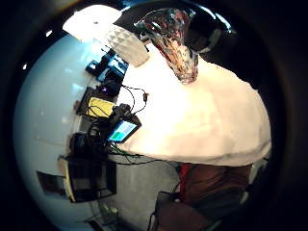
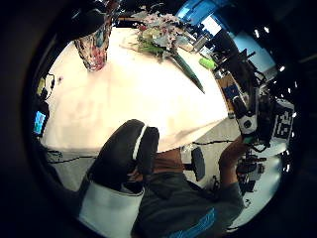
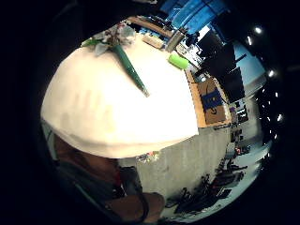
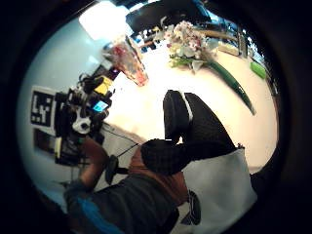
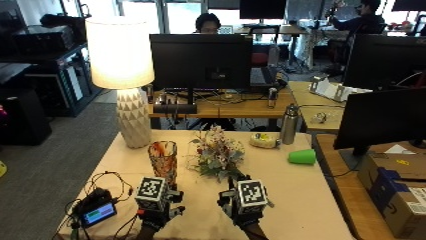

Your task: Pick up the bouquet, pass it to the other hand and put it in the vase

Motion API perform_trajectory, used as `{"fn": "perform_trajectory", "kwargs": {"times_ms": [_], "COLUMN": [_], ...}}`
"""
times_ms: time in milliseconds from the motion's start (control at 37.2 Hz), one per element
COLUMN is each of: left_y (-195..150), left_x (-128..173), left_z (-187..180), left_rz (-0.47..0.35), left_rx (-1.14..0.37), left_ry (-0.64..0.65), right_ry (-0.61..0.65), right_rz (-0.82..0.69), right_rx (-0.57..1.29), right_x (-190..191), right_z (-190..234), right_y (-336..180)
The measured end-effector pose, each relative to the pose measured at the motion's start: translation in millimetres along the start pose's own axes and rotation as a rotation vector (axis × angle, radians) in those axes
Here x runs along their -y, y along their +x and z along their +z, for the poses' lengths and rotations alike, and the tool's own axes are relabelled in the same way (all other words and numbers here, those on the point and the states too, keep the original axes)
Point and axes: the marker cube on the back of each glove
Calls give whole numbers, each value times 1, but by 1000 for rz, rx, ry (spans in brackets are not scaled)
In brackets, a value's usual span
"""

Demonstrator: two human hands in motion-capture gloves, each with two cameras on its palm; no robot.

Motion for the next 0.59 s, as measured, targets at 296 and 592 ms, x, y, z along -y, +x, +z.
{"fn": "perform_trajectory", "kwargs": {"times_ms": [296,592], "left_y": [-4,-2], "left_x": [1,-2], "left_z": [6,0], "left_rz": [0,-17], "left_rx": [5,-15], "left_ry": [-10,-24], "right_ry": [-43,-57], "right_rz": [-6,-23], "right_rx": [-59,-26], "right_x": [0,2], "right_z": [5,7], "right_y": [-1,-1]}}
